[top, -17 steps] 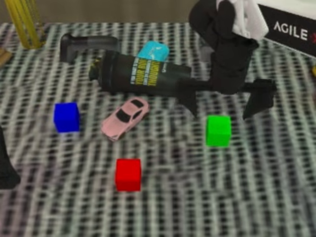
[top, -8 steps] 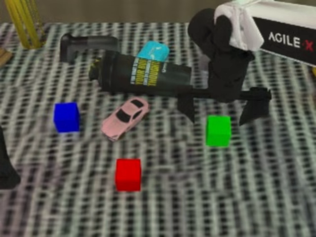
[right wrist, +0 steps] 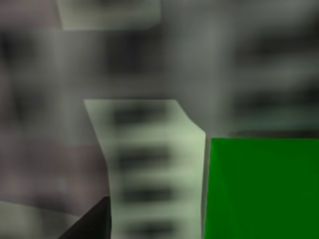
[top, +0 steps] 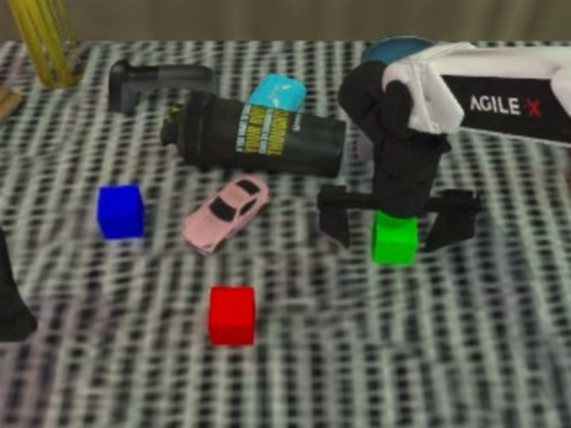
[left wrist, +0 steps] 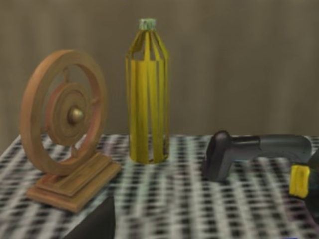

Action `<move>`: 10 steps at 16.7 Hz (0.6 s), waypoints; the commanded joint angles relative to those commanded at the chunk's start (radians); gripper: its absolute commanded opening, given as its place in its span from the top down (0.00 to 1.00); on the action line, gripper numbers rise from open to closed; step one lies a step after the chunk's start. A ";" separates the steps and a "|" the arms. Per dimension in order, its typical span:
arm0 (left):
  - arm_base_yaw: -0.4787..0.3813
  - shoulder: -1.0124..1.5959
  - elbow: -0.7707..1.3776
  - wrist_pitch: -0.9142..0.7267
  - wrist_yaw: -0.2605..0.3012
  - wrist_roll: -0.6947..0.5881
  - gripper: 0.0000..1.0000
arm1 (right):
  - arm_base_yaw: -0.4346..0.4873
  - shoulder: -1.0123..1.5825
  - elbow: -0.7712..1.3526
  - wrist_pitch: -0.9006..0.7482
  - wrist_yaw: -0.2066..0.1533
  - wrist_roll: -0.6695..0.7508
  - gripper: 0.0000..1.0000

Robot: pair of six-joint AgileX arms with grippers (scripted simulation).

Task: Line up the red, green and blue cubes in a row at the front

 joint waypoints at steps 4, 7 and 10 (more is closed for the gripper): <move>0.000 0.000 0.000 0.000 0.000 0.000 0.00 | 0.000 0.000 0.000 0.000 0.000 0.000 0.15; 0.000 0.000 0.000 0.000 0.000 0.000 0.00 | 0.000 0.000 0.000 0.000 0.000 0.000 0.38; 0.000 0.000 0.000 0.000 0.000 0.000 0.00 | 0.000 0.000 0.000 0.000 0.000 0.000 0.60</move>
